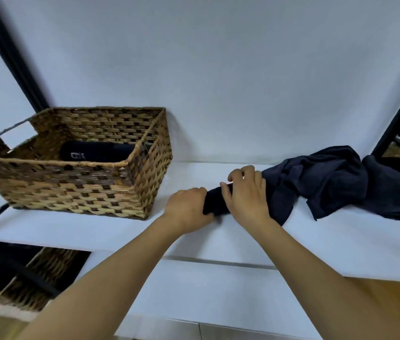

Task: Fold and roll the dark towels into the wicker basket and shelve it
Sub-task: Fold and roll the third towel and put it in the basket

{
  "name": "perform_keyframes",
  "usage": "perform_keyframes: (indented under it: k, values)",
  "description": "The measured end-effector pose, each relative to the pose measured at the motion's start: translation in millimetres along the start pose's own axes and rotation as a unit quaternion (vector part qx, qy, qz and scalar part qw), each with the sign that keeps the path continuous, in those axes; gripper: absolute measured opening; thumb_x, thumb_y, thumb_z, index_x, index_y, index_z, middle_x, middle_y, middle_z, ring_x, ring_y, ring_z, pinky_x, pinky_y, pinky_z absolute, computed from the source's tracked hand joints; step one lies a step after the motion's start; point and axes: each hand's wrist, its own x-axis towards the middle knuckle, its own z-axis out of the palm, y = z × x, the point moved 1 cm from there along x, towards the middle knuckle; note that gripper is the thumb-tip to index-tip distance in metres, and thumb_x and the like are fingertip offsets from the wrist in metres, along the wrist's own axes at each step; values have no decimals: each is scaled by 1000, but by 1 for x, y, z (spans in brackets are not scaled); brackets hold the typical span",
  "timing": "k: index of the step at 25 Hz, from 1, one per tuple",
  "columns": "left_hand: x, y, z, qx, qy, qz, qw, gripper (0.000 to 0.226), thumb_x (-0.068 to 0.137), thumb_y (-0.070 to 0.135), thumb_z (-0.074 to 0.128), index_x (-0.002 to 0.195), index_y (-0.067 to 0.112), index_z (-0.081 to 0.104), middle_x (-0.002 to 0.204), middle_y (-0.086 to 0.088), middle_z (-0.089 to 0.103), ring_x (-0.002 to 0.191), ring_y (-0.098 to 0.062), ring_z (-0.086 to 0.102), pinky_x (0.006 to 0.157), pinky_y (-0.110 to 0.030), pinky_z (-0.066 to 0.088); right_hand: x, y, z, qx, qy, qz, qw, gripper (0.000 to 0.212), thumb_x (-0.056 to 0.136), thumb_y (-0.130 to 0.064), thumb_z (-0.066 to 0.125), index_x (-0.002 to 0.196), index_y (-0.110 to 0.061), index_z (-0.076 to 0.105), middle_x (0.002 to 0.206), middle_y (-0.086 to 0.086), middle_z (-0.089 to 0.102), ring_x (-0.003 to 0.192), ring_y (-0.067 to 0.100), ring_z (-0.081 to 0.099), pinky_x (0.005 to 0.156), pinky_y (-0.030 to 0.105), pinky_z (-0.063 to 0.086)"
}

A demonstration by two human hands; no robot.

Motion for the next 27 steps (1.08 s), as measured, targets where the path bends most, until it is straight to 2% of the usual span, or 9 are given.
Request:
perform_keyframes:
  k: [2,5,8,12,14,18,22,24,27]
  values:
    - [-3,4,-3,-83,-7,-73,994,39,84,50,61,98,15,54,90,-1,65,77,-24,61,61,-33,45,-15,-8,-9,123,9,26,992,17,92,-28,66,93,-13,56,98,4,54,86,24,52,77,38,46]
    - [-10,15,-5,-274,0,-143,951,37,84,51,61,92,15,55,88,-2,66,77,-21,64,65,-36,54,-31,-21,-14,354,-93,171,915,23,93,-30,67,103,-16,51,102,-1,56,95,16,56,80,25,46]
    - [-23,27,-16,-354,31,-166,920,42,87,47,64,104,13,49,96,-2,64,83,-19,65,67,-36,56,-30,-31,-29,435,-92,223,868,38,93,-36,68,120,-17,48,112,-5,55,106,15,58,91,28,49]
    - [-39,38,-41,-507,43,-58,859,33,87,25,67,112,20,46,104,-11,65,88,-24,72,71,-46,62,-13,-49,-64,441,-112,174,874,36,99,-37,57,128,-18,52,118,-9,62,107,11,62,92,32,52]
    - [-52,37,-60,-540,57,9,839,38,90,10,56,117,36,50,110,-2,66,96,-14,71,79,-42,63,-5,-63,-83,496,-146,144,844,37,96,-41,60,130,-31,51,116,-12,66,104,8,66,82,32,57]
    - [-71,1,-100,-401,157,4,903,41,91,19,48,131,29,42,123,7,57,110,-10,59,91,-42,56,11,-92,-111,542,-204,96,810,44,89,-32,71,124,-43,48,107,-13,68,84,8,71,49,25,47]
    - [-72,-45,-137,-123,368,68,919,56,86,11,56,141,11,44,146,-7,44,138,-27,42,112,-45,41,42,-128,-123,530,-210,10,822,48,86,-15,72,123,-38,52,105,-14,69,86,-1,68,63,16,50]
    - [-68,-68,-158,1,383,77,920,63,84,18,46,147,12,45,158,-6,39,151,-28,26,122,-44,24,58,-149,-121,499,-235,-46,833,51,85,-12,73,124,-39,53,108,-15,68,95,1,67,70,15,52]
    - [-55,-119,-186,148,320,124,928,62,82,23,57,143,18,51,150,1,51,149,-23,32,119,-53,24,83,-178,-111,383,-248,-132,880,58,80,-20,74,128,-41,51,115,-13,63,99,6,65,80,28,57]
